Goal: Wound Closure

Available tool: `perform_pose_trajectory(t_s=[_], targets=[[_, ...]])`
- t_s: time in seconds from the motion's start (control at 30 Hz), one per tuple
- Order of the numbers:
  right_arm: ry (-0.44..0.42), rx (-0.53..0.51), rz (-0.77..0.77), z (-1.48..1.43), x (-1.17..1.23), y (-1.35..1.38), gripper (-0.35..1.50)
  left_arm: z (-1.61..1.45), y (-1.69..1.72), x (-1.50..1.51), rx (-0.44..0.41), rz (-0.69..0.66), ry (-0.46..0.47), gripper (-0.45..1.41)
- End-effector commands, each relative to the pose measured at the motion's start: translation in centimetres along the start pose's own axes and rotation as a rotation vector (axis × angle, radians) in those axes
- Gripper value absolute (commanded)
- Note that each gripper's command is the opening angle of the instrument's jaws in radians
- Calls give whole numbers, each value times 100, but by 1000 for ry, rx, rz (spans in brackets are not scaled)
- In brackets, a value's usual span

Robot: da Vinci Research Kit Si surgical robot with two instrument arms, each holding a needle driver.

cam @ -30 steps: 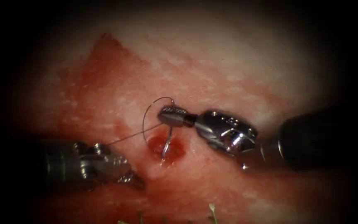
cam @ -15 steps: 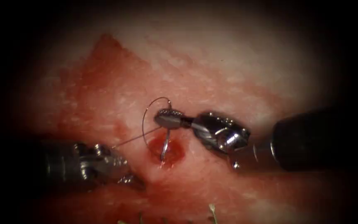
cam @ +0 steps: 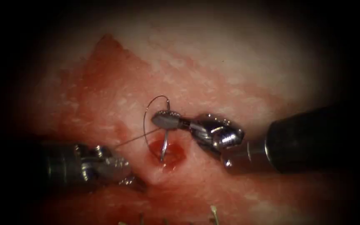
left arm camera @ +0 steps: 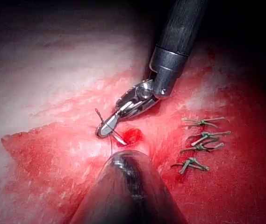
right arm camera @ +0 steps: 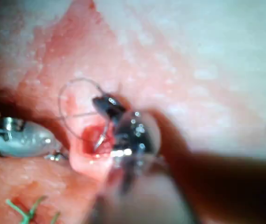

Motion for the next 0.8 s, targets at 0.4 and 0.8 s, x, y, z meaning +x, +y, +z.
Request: perform_pose_trajectory(t_s=[0.4,0.8], targets=[[-6,10,155,6,-21,-8,-35,11,2,-1,-5,1,-2,-45],[2,64,295,7,-28,-19,-35,10,1,-1,-6,2,-2,-45]])
